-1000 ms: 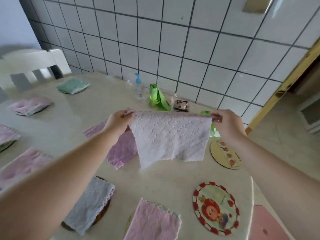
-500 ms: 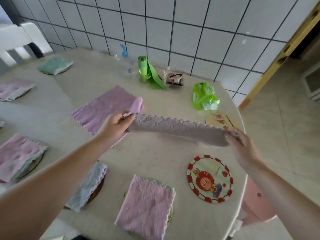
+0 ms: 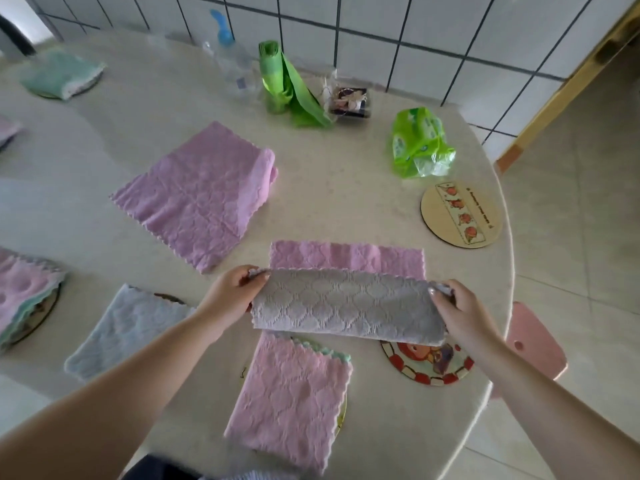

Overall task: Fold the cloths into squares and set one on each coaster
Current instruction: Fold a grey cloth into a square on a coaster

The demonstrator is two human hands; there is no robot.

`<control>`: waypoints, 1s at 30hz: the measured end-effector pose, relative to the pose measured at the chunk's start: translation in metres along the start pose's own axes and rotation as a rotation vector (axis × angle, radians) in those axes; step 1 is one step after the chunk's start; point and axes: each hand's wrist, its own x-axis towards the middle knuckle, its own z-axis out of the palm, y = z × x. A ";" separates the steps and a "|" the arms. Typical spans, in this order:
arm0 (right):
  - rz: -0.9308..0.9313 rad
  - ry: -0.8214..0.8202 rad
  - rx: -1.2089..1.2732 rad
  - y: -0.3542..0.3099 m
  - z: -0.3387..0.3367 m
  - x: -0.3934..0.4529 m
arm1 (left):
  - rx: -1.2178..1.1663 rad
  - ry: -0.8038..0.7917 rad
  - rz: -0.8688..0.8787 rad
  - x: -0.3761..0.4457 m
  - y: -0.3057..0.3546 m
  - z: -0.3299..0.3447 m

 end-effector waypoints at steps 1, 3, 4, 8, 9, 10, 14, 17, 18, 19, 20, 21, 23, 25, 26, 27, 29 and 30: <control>-0.001 0.014 -0.014 -0.003 -0.001 0.009 | 0.009 0.008 0.009 0.006 0.005 0.001; -0.007 0.042 -0.040 -0.008 -0.003 0.026 | 0.038 0.020 0.033 0.020 0.016 0.003; -0.012 0.053 -0.048 -0.011 -0.003 0.034 | 0.058 0.030 0.043 0.027 0.020 0.005; 0.022 0.061 -0.072 -0.016 -0.001 0.057 | 0.149 0.078 0.058 0.053 0.031 0.012; 0.024 0.058 -0.080 -0.016 0.000 0.060 | 0.178 0.080 0.065 0.058 0.033 0.014; 0.025 0.056 -0.089 -0.016 0.000 0.062 | 0.214 0.077 0.075 0.063 0.033 0.014; 0.023 0.056 -0.108 -0.015 0.003 0.069 | 0.312 0.071 0.099 0.076 0.029 0.014; 0.015 0.065 -0.126 -0.014 0.005 0.072 | 0.303 0.044 0.091 0.077 0.028 0.014; 0.018 0.066 -0.122 -0.014 0.006 0.072 | 0.270 0.031 0.063 0.075 0.029 0.013; 0.031 0.065 -0.103 -0.014 0.006 0.071 | 0.227 0.024 0.030 0.072 0.029 0.012; 0.052 0.065 -0.068 -0.014 0.006 0.070 | 0.174 0.021 0.000 0.068 0.028 0.011; 0.066 0.067 -0.028 -0.013 0.006 0.068 | 0.120 0.020 -0.024 0.063 0.027 0.010; 0.052 0.071 0.033 -0.009 0.006 0.058 | 0.027 0.014 -0.043 0.047 0.024 0.008; -0.001 0.064 0.052 -0.004 0.006 0.043 | -0.029 0.003 -0.033 0.029 0.018 0.007; -0.023 0.059 0.044 0.000 0.006 0.034 | -0.036 -0.001 -0.024 0.019 0.014 0.007; -0.037 0.055 0.032 0.006 0.008 0.025 | -0.031 -0.001 -0.015 0.011 0.010 0.007; -0.062 0.056 -0.020 0.019 0.014 0.009 | 0.004 0.008 0.029 -0.003 0.002 0.009; -0.082 0.066 -0.054 0.025 0.017 0.004 | 0.031 0.012 0.060 -0.007 -0.001 0.011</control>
